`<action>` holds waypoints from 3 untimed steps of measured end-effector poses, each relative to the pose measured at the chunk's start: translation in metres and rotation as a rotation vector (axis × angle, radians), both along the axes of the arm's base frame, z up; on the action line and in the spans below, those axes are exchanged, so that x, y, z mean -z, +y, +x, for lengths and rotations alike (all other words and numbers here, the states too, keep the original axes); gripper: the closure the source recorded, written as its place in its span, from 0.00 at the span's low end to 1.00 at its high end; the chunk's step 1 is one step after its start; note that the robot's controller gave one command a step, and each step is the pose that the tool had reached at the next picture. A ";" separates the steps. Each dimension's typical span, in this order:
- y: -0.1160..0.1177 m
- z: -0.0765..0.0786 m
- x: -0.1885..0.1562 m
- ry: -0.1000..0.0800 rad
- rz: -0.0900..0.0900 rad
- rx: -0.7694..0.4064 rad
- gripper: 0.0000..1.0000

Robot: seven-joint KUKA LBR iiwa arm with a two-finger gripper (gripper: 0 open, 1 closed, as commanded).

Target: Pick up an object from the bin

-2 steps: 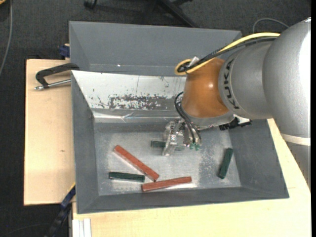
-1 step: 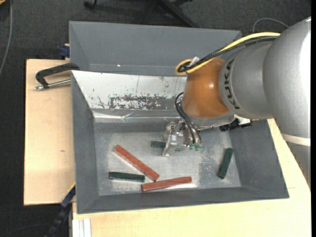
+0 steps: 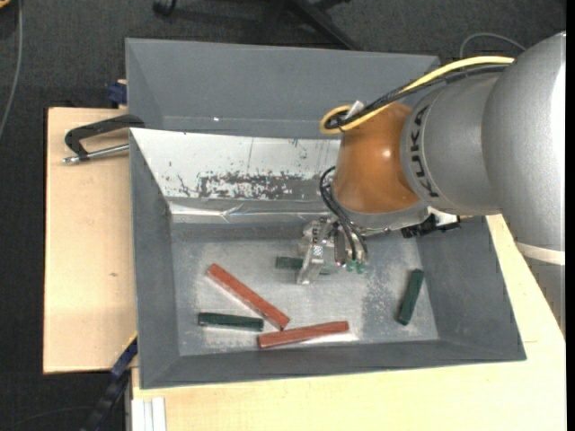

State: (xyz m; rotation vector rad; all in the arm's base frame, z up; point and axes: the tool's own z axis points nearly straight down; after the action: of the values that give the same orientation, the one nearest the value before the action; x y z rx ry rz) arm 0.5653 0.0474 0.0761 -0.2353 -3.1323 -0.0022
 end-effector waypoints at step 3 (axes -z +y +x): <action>0.000 0.002 -0.055 -0.008 0.001 -0.002 1.00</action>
Offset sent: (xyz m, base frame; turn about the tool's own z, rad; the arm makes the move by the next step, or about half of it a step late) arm 0.0000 0.0000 0.0701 0.0000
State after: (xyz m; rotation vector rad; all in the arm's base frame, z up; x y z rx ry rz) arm 0.5671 0.0479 0.1311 -0.2328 -3.1404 -0.0042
